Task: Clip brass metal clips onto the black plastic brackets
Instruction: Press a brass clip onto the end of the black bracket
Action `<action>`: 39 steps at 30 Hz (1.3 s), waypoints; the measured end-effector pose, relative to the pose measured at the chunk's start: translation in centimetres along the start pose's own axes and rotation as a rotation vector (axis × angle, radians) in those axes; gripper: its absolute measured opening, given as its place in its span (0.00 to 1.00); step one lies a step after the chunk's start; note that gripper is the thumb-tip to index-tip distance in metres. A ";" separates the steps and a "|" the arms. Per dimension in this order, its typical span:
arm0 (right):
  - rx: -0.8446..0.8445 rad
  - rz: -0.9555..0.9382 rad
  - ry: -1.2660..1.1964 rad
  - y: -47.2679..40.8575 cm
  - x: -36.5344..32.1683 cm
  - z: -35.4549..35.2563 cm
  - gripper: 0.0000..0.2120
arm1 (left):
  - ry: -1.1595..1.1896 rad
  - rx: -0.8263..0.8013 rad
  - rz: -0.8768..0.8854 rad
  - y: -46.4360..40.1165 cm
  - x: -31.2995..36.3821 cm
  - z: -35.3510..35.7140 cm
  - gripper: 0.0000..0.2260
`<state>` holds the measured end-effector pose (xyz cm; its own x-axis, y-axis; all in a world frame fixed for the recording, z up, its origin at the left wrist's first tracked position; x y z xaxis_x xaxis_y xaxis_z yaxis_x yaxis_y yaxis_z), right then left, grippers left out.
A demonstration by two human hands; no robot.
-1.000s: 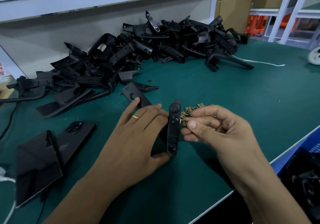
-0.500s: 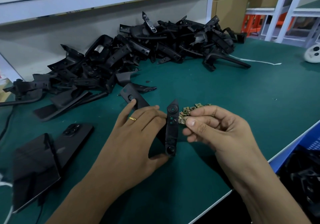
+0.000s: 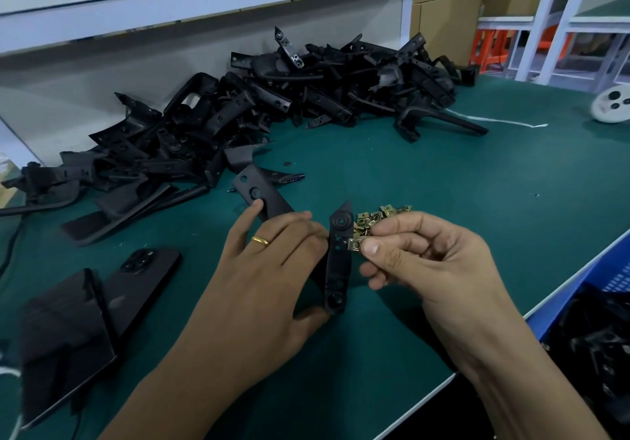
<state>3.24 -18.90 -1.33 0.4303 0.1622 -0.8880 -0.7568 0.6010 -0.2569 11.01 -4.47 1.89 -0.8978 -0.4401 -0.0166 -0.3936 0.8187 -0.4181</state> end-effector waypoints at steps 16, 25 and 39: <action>0.043 -0.090 0.190 -0.2 0.0 -0.3 0.02 | 0.195 0.034 -0.131 -0.1 -0.6 0.2 0.25; -0.053 -0.379 1.378 0.8 -0.3 2.1 0.16 | 0.309 0.084 -0.527 1.4 -7.0 1.0 0.27; -0.237 -0.349 1.564 0.6 1.3 4.1 0.07 | 0.294 0.101 -0.450 1.0 -6.1 1.0 0.19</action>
<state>5.32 -15.16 -1.07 -0.1951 -0.9514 -0.2382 -0.8532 0.2844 -0.4371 16.27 -1.39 0.66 -0.6683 -0.6053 0.4324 -0.7436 0.5277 -0.4106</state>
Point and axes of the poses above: each hand's wrist, its own y-axis away from the middle knuckle, its own z-axis out of the palm, x = y × z, the point moved 9 cm from there along -y, towards the middle knuckle, and after that the axes turned 7 degrees about -z, right-handed, at the moved point
